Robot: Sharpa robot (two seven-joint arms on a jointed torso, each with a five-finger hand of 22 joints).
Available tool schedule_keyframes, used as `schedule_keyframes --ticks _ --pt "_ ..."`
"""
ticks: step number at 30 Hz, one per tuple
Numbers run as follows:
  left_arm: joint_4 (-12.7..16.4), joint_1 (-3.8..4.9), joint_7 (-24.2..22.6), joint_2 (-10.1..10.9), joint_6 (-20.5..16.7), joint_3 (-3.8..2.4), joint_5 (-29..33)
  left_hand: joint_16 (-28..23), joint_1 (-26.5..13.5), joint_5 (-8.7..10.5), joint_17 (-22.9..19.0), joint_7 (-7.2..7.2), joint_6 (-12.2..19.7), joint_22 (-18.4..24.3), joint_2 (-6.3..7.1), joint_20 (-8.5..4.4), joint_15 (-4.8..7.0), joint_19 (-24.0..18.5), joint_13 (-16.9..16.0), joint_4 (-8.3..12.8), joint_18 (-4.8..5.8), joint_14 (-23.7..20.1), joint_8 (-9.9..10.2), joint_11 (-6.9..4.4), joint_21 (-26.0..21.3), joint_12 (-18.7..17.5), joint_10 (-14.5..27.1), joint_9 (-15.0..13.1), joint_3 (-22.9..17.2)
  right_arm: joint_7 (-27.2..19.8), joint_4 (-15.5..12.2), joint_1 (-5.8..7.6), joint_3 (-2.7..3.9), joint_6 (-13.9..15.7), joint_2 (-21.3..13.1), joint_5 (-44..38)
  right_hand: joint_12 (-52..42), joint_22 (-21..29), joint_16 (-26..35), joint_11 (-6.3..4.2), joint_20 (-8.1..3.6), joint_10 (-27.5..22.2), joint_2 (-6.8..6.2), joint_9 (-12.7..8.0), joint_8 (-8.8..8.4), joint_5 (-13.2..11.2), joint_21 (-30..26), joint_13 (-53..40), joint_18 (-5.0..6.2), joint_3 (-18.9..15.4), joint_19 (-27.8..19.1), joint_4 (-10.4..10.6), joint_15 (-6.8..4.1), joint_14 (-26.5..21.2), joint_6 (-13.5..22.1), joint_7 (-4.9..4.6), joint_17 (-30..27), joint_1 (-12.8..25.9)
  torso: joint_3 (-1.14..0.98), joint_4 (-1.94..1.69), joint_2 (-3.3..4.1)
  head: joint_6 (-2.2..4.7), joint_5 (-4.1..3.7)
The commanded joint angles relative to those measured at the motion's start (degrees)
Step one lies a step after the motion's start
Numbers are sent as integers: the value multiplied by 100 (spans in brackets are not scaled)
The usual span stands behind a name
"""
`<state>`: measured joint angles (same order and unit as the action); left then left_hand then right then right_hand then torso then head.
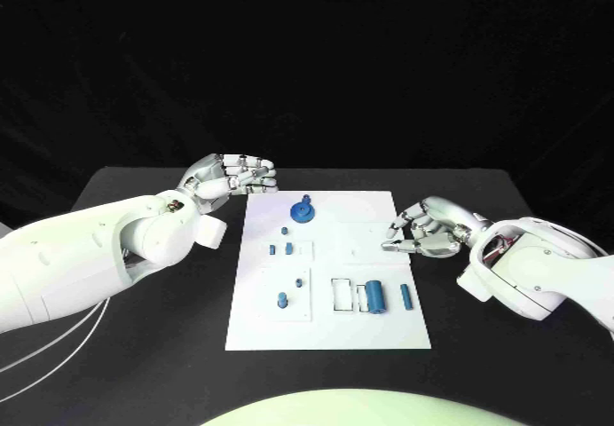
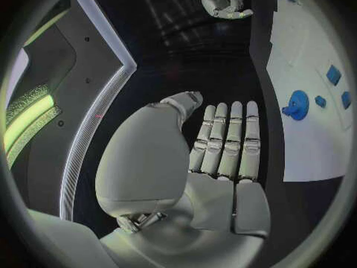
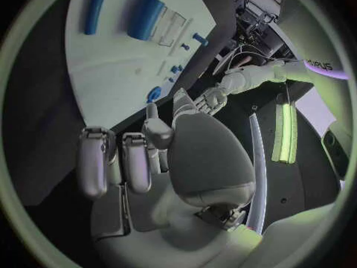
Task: Assemble the parts on the task board
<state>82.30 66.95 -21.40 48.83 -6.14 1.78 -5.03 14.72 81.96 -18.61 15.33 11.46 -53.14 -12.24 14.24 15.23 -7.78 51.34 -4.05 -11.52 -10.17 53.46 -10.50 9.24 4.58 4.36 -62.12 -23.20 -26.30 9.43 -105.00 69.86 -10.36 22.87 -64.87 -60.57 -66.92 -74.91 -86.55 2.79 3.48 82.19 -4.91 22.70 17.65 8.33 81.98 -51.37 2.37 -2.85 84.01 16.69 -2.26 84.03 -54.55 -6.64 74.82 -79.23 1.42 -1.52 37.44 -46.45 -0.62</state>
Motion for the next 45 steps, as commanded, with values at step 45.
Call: schedule_keyframes --ticks 45 --pt "150 -29 -4 70 -54 -5 -54 -230 -231 101 90 -42 76 237 33 67 -5 -82 -29 -304 -33 83 92 -10 -79 -39 -72 49 646 2121 -84 -799 -87 -259 647 -602 -2308 -1457 -259 -104 10 781 -227 152 318 -70 595 -3863 -198 -104 558 28 2 525 29 47 1151 952 11 7 -7 -127 -37"
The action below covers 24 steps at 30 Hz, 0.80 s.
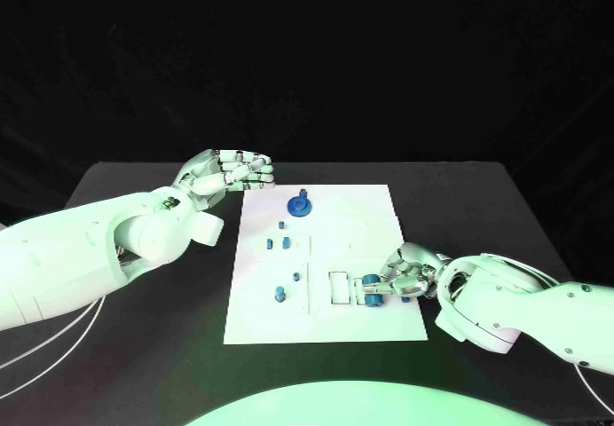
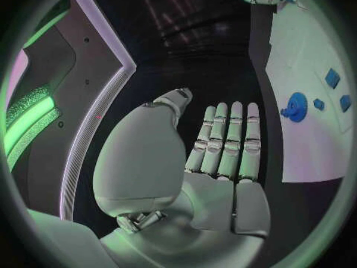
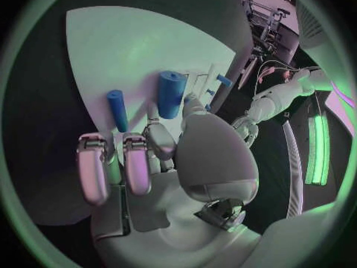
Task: Assemble the parts on the task board
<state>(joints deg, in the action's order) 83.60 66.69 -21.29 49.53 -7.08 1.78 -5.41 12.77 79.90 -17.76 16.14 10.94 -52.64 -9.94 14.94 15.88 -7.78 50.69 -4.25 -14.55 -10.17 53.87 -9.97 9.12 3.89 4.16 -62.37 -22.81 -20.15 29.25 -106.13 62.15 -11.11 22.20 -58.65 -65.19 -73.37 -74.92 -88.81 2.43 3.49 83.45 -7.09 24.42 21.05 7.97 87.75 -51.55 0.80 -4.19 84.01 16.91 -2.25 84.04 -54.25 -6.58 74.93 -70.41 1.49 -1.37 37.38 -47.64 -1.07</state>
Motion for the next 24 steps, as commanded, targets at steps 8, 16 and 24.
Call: schedule_keyframes --ticks 8,16,24 --pt "31 -3 -8 12 153 -4 37 -45 -5 12 13 13 24 15 -60 3 -5 -14 -9 -7 -33 43 41 1 -10 -22 -41 11 43 302 84 -60 -12 -351 73 -330 -1663 -1463 -36 -96 -5 655 -38 4 44 -64 50 -3845 -46 171 563 -15 -19 525 -81 73 1152 -172 3 4 -9 -22 39" --pt "30 -3 -2 19 176 -4 47 -49 1 12 14 14 24 18 -67 3 -5 -12 -8 -9 -34 43 42 2 -9 -24 -36 12 47 281 14 -63 -11 57 -11 -210 -1663 -1477 -38 -154 -45 655 26 8 124 -83 107 -3845 -57 677 574 -43 -67 526 -250 139 1167 -768 0 8 -12 -10 38" --pt "6 -3 1 7 185 -4 49 -59 28 10 18 16 20 27 -86 2 -6 -8 -8 -10 -34 45 42 2 -8 -26 -30 13 57 135 -186 136 -3 358 -137 125 -1663 -1477 -30 -223 -88 655 39 19 196 -94 104 -3845 -56 850 573 -74 -123 520 -407 216 1142 -952 5 18 -26 13 42"
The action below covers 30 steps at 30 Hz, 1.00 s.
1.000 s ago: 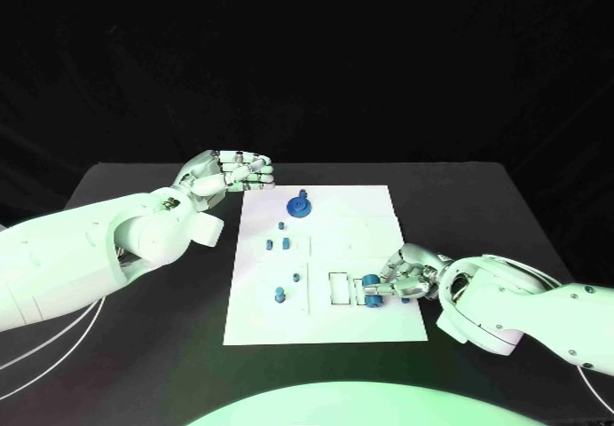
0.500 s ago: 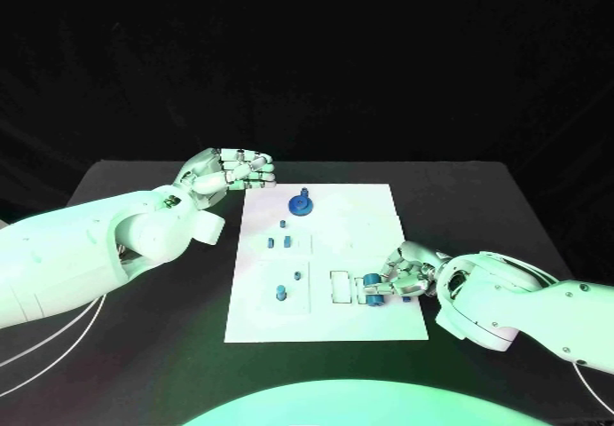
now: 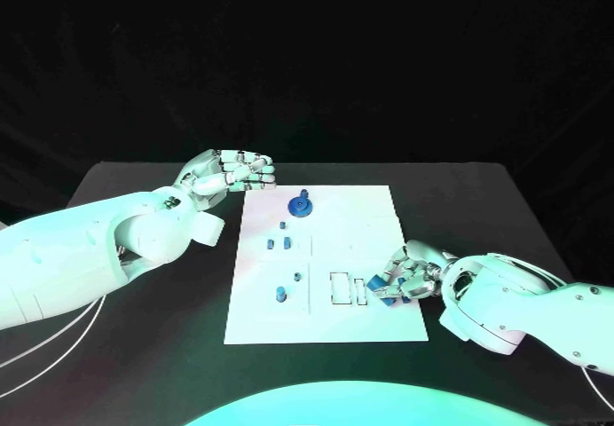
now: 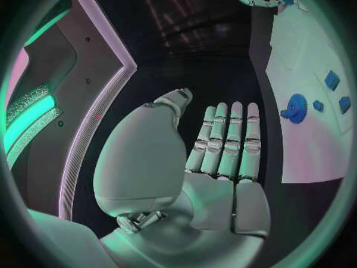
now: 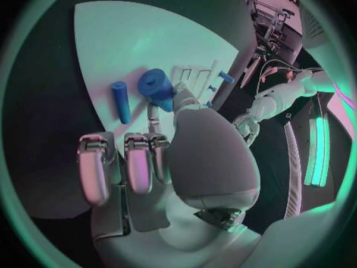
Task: Assemble the parts on the task board
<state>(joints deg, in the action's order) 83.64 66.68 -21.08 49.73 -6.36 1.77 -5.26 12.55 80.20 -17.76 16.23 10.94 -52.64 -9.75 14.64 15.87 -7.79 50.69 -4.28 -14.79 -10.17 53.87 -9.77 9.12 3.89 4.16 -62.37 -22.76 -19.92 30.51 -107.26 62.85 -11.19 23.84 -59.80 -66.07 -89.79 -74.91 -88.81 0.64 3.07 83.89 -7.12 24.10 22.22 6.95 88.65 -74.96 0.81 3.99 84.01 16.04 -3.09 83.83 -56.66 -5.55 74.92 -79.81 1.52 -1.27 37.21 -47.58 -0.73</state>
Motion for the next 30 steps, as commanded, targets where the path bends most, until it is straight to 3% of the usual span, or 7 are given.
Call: schedule_keyframes --ticks 1,5,12,22,30 --pt "0 -2 -20 -14 114 -4 33 -37 -2 10 9 16 21 8 -55 2 -6 -8 -5 14 -34 46 23 2 -8 -26 -31 8 34 6 -85 82 5 201 -26 225 -21 -1480 -29 -46 -49 611 41 52 84 6 21 -1504 -58 36 574 19 -43 540 -177 116 1140 -5 0 7 -5 11 6" --pt "-10 -2 -19 -22 112 -4 33 -37 -2 10 9 16 21 8 -55 2 -6 -8 -5 14 -34 46 23 2 -8 -26 -31 8 34 -11 -193 210 7 246 -55 381 -21 -1483 -30 -62 -60 611 35 59 110 4 34 -1504 -61 52 577 34 -55 542 -222 135 1145 8 6 -1 -4 27 -8" --pt "-13 -2 -14 -23 111 -4 33 -43 14 10 12 14 18 13 -63 2 -6 -6 -5 15 -34 47 23 3 -8 -26 -29 9 39 -29 -314 317 8 272 -34 794 -21 -1493 -36 -78 -74 611 21 64 132 0 74 -1504 -69 57 586 55 -70 547 -256 150 1172 59 7 -4 3 55 -6" --pt "-4 -2 0 -25 113 -4 33 -43 14 10 12 14 18 13 -63 2 -6 -6 -5 15 -34 47 23 3 -8 -26 -29 9 39 23 -258 334 6 150 315 1298 -21 -1491 -33 -90 -97 611 52 57 149 -5 64 -1504 -67 41 583 70 -86 546 -271 159 1166 384 12 -6 9 59 28" --pt "0 -1 13 -25 128 -4 33 -49 26 10 14 11 17 18 -69 2 -7 -5 -5 13 -34 48 23 4 -8 -25 -28 10 47 82 -56 300 2 289 582 1347 -21 -1494 -44 -95 -102 611 57 58 180 -5 76 -1504 -69 -25 586 75 -89 556 -290 165 1217 742 -1 -3 15 51 21"
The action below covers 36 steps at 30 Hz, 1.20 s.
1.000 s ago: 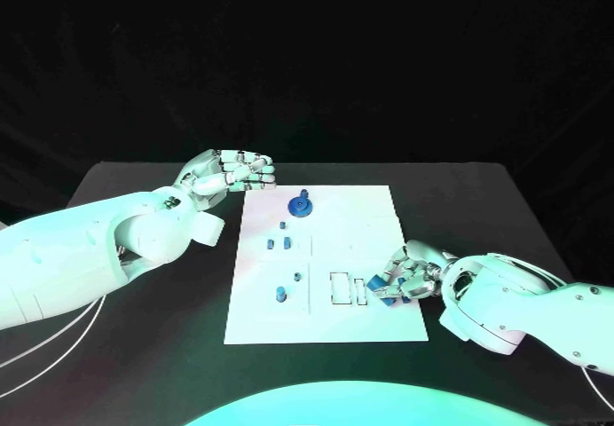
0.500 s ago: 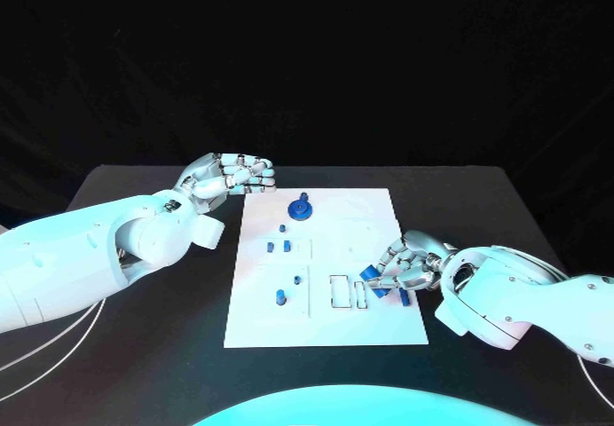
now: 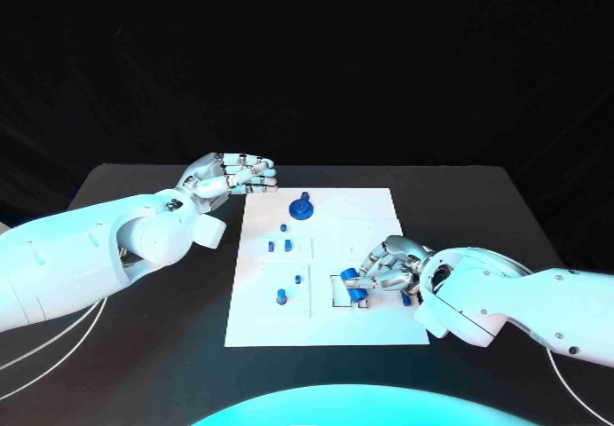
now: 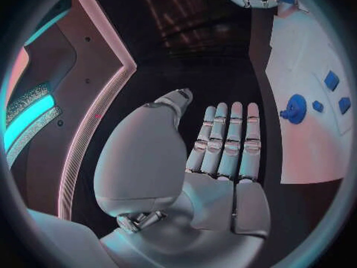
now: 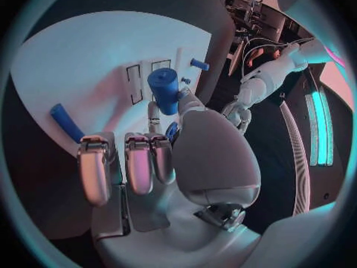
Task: Assemble the parts on the task board
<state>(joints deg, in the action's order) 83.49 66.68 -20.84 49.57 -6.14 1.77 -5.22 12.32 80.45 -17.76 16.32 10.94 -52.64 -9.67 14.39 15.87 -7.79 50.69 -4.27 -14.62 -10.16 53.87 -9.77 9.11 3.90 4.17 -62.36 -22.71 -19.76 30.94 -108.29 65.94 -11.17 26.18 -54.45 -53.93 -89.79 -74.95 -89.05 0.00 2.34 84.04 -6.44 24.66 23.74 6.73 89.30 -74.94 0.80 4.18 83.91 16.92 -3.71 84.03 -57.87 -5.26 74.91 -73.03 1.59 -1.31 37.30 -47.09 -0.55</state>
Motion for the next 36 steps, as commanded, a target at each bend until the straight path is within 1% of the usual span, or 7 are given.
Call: schedule_keyframes --ticks 1,4,9,11,19,29,36 --pt "16 -1 -10 -9 106 -4 30 -26 1 10 6 11 17 10 -44 3 -7 -5 -7 -4 -34 48 24 4 -8 -25 -29 5 31 37 76 -11 0 73 78 127 -21 -1491 -22 -32 -29 596 -20 3 33 18 15 -1506 -70 -56 596 -12 -28 539 -172 138 1228 101 -9 1 7 8 3" --pt "18 -1 -7 -8 110 -4 30 -26 1 10 6 11 17 10 -44 3 -7 -5 -7 -4 -34 48 24 4 -8 -25 -29 5 31 33 159 -14 0 90 160 116 -21 -1492 -20 -33 -30 596 -20 5 39 20 18 -1506 -70 -60 597 -13 -29 537 -178 141 1220 126 -8 -1 5 18 5" --pt "22 -1 1 -3 117 -4 30 -26 1 10 6 11 17 10 -44 3 -7 -5 -7 -4 -34 48 24 4 -8 -25 -29 5 31 49 272 -26 -1 28 253 85 -21 -1487 -14 -34 -30 596 -20 6 41 20 -1 -1506 -66 -60 593 -13 -29 532 -179 141 1198 128 -11 -10 12 -26 6" --pt "24 -1 7 2 118 -4 30 -26 1 10 6 11 17 10 -44 3 -7 -5 -7 -4 -34 48 24 4 -8 -25 -29 5 31 60 303 -38 -2 -27 285 75 -21 -1488 -13 -34 -30 596 -21 6 41 20 5 -1506 -68 -61 594 -14 -29 531 -179 142 1194 130 -12 -4 10 -45 19" --pt "26 -1 20 11 120 -4 30 -34 9 10 8 11 15 15 -51 3 -8 -5 -7 -8 -34 45 25 5 -9 -26 -26 6 38 92 302 -93 -4 -189 358 32 -21 -1487 -11 -35 -30 596 -34 6 42 20 -2 -1506 -66 -67 592 -18 -30 529 -177 142 1185 140 -12 4 3 -78 49" --pt "20 0 28 18 120 -4 30 -34 9 10 8 11 15 15 -51 3 -8 -5 -7 -8 -34 45 25 5 -9 -26 -26 6 38 150 306 -106 -5 -183 346 -76 -21 -1487 -11 -36 -31 596 -38 6 44 22 -1 -1506 -67 -64 593 -24 -30 530 -175 145 1187 135 -7 -1 -4 -94 66" --pt "19 0 28 18 118 -4 30 -34 9 10 8 11 15 15 -51 3 -8 -5 -7 -8 -34 45 25 5 -9 -26 -26 6 38 184 323 -108 -5 -148 348 -134 -21 -1488 -11 -37 -31 596 -36 7 46 23 5 -1506 -68 -62 594 -22 -31 530 -174 145 1189 138 -8 1 -1 -70 66"
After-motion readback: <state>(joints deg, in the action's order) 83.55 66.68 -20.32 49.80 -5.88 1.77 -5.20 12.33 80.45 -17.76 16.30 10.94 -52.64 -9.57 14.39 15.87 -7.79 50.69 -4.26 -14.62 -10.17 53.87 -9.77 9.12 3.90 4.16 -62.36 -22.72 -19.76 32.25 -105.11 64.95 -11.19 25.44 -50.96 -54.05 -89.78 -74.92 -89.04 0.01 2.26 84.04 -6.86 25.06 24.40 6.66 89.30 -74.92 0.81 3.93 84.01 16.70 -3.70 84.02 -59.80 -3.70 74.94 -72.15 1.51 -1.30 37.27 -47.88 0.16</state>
